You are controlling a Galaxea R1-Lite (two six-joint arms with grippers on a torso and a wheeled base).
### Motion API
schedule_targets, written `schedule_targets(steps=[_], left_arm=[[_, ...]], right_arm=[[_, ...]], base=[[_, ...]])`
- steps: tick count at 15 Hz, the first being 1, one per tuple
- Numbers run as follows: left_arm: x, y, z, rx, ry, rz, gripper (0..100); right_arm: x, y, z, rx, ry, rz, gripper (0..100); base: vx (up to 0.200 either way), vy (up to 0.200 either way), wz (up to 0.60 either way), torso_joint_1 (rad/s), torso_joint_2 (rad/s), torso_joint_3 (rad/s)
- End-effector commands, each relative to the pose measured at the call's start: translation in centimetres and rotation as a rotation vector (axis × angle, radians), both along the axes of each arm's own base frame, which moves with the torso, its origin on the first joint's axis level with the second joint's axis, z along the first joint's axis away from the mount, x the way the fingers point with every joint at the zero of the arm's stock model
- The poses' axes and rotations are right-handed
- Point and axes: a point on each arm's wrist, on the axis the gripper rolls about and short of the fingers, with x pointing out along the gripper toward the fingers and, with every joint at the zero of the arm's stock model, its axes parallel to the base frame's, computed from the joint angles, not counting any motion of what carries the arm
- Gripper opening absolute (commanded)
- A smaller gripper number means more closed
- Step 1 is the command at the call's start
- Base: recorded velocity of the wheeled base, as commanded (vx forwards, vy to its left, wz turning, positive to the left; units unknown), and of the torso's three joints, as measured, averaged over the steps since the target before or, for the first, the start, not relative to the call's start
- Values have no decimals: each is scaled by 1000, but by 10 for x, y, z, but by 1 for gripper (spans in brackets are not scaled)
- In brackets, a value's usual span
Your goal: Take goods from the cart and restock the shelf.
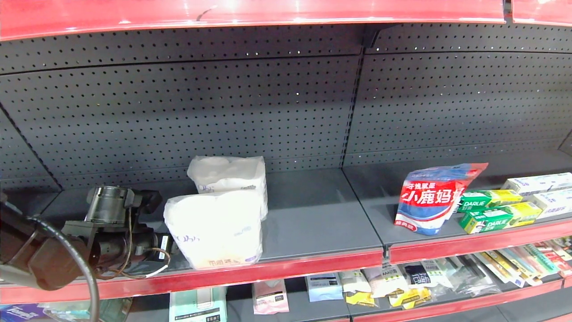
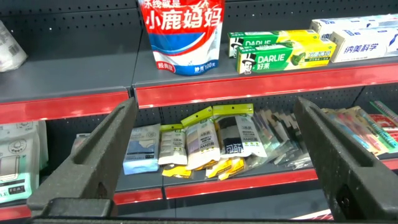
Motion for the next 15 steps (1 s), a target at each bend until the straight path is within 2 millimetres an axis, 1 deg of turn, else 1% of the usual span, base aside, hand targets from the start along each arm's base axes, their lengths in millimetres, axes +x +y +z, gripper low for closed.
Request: schedule_targets(steps=[1, 10, 15], left_arm=[[0, -2, 2, -1, -7, -9, 100], [0, -8, 2, 0, -8, -30, 100], [-1, -6, 4, 1, -15, -23, 100]], right_arm=[[0, 0, 0, 0, 3, 0, 100], [0, 0, 0, 0, 0, 0, 100], [0, 0, 0, 0, 2, 0, 100]], base=[[0, 0, 0, 0, 0, 0], [0, 0, 0, 0, 0, 0], [0, 0, 0, 0, 0, 0]])
